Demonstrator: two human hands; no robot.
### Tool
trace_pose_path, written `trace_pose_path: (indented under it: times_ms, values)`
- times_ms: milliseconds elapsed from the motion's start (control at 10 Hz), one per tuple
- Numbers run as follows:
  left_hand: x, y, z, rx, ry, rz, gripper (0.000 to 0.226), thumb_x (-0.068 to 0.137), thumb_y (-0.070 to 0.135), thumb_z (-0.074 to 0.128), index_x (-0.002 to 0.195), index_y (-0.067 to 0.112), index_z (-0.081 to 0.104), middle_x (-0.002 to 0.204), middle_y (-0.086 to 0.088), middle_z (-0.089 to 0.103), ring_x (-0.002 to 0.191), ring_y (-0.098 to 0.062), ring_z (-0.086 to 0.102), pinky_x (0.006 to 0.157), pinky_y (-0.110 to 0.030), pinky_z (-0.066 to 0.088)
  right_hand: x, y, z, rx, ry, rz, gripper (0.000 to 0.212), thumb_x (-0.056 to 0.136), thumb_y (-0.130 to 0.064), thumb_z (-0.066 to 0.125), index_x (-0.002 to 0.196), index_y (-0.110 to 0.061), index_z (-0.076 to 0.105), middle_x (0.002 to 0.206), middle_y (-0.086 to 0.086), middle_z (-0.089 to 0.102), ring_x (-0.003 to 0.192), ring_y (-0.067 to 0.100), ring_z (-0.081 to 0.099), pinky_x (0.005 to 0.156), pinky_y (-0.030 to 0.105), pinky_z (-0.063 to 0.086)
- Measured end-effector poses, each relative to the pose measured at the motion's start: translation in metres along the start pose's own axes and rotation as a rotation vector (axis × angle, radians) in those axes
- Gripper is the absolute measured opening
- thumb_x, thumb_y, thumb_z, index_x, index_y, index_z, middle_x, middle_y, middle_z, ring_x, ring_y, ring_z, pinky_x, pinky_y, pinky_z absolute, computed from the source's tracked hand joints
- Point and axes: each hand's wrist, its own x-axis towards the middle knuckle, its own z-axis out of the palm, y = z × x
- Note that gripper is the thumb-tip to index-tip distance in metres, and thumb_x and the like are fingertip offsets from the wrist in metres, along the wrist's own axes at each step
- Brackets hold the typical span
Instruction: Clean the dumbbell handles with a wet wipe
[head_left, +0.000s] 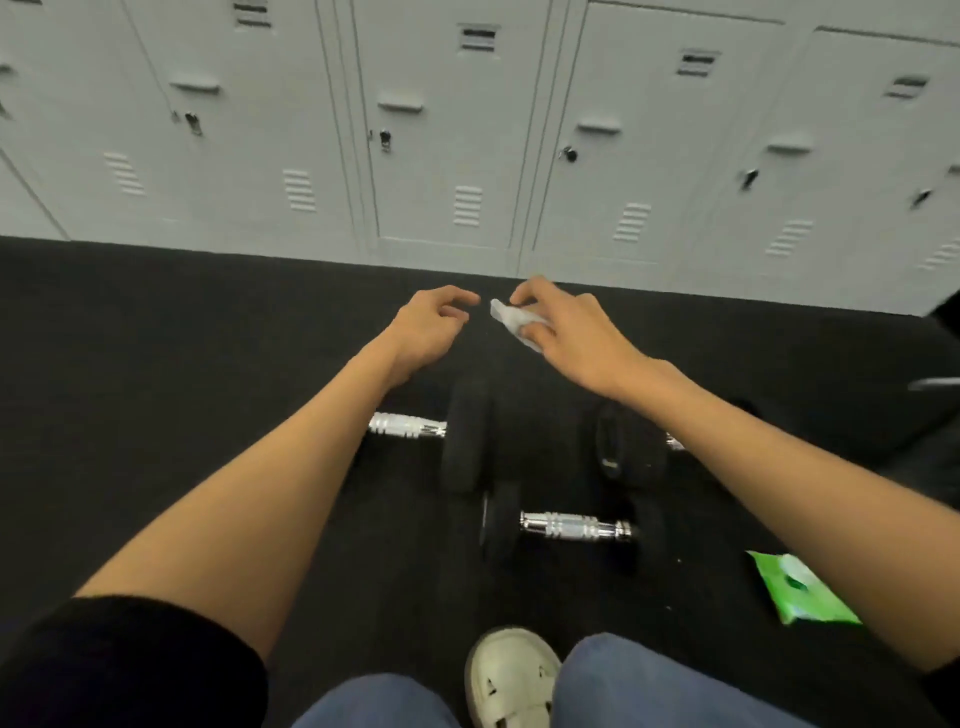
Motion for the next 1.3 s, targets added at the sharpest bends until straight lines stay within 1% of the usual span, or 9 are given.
trace_pose_path:
  times_ms: [200, 400, 600, 700, 800, 900, 1000, 1100, 1300]
  values:
    - [-0.002, 0.138, 0.059, -0.129, -0.283, 0.218, 0.026, 0.084, 0.009, 0.064, 0.101, 0.029, 0.063, 0.104, -0.003, 0.070, 0.095, -0.014, 0.063, 0.080, -0.030, 0.045, -0.060, 0.021, -0.135, -0.115, 0.192, 0.127, 0.013, 0.091, -0.020, 0.053, 0.102, -0.021, 0.045, 0.094, 0.008, 0.068, 0.079, 0.026, 0.059, 0.070, 0.040, 0.050]
    - [-0.003, 0.221, 0.132, -0.177, -0.404, 0.310, 0.020, 0.084, 0.030, 0.069, 0.101, 0.021, 0.066, 0.100, 0.005, 0.073, 0.097, -0.013, 0.069, 0.093, -0.037, 0.047, -0.125, 0.065, -0.216, -0.034, 0.427, 0.350, 0.011, 0.087, -0.016, 0.061, 0.097, -0.017, 0.059, 0.099, 0.002, 0.068, 0.090, 0.016, 0.061, 0.063, 0.004, 0.038]
    - [-0.008, 0.289, 0.255, -0.174, -0.576, 0.346, 0.029, 0.087, 0.046, 0.062, 0.109, 0.028, 0.060, 0.105, 0.007, 0.070, 0.094, -0.010, 0.068, 0.087, -0.035, 0.048, -0.202, 0.142, -0.275, -0.107, 0.563, 0.545, 0.016, 0.081, -0.016, 0.068, 0.097, -0.013, 0.069, 0.095, -0.001, 0.067, 0.087, 0.013, 0.059, 0.076, 0.022, 0.044]
    - [-0.011, 0.308, 0.339, -0.187, -0.677, 0.344, 0.029, 0.091, 0.033, 0.061, 0.118, 0.026, 0.056, 0.110, 0.006, 0.066, 0.093, -0.011, 0.066, 0.087, -0.034, 0.049, -0.245, 0.197, -0.286, -0.198, 0.594, 0.671, 0.016, 0.080, -0.017, 0.068, 0.096, -0.015, 0.069, 0.093, 0.002, 0.063, 0.087, 0.014, 0.056, 0.076, 0.024, 0.041]
    - [-0.016, 0.315, 0.412, -0.179, -0.721, 0.365, 0.036, 0.093, 0.020, 0.057, 0.129, 0.019, 0.051, 0.106, 0.003, 0.064, 0.089, -0.009, 0.064, 0.072, -0.022, 0.053, -0.282, 0.251, -0.282, -0.227, 0.617, 0.781, 0.016, 0.081, -0.017, 0.066, 0.097, -0.019, 0.067, 0.096, 0.004, 0.058, 0.089, 0.019, 0.057, 0.080, 0.036, 0.048]
    - [-0.013, 0.311, 0.488, -0.037, -0.750, 0.423, 0.041, 0.090, 0.014, 0.053, 0.132, 0.011, 0.051, 0.104, -0.002, 0.063, 0.099, -0.017, 0.061, 0.090, -0.034, 0.051, -0.317, 0.312, -0.270, -0.248, 0.601, 0.913, 0.016, 0.082, -0.015, 0.065, 0.098, -0.018, 0.067, 0.098, 0.007, 0.060, 0.089, 0.023, 0.059, 0.078, 0.040, 0.050]
    - [-0.001, 0.302, 0.543, 0.217, -0.749, 0.534, 0.043, 0.083, 0.025, 0.045, 0.125, 0.019, 0.055, 0.108, 0.002, 0.066, 0.109, -0.022, 0.058, 0.101, -0.050, 0.040, -0.338, 0.356, -0.257, -0.212, 0.551, 1.005, 0.010, 0.082, -0.011, 0.065, 0.092, -0.016, 0.066, 0.092, 0.007, 0.065, 0.083, 0.023, 0.061, 0.071, 0.037, 0.052]
    - [0.002, 0.295, 0.563, 0.486, -0.702, 0.636, 0.042, 0.091, 0.014, 0.039, 0.129, 0.023, 0.052, 0.123, -0.001, 0.063, 0.121, -0.026, 0.050, 0.106, -0.056, 0.022, -0.346, 0.374, -0.247, -0.179, 0.522, 1.077, 0.006, 0.084, -0.009, 0.063, 0.087, -0.012, 0.066, 0.091, 0.011, 0.066, 0.083, 0.025, 0.063, 0.073, 0.039, 0.054]
    - [0.003, 0.286, 0.577, 0.681, -0.574, 0.697, 0.035, 0.097, 0.018, 0.035, 0.124, 0.022, 0.056, 0.118, -0.002, 0.064, 0.120, -0.026, 0.051, 0.106, -0.057, 0.006, -0.349, 0.397, -0.241, -0.141, 0.360, 1.149, 0.034, 0.086, -0.008, 0.060, 0.118, -0.020, 0.059, 0.117, 0.011, 0.061, 0.102, 0.029, 0.061, 0.087, 0.042, 0.052]
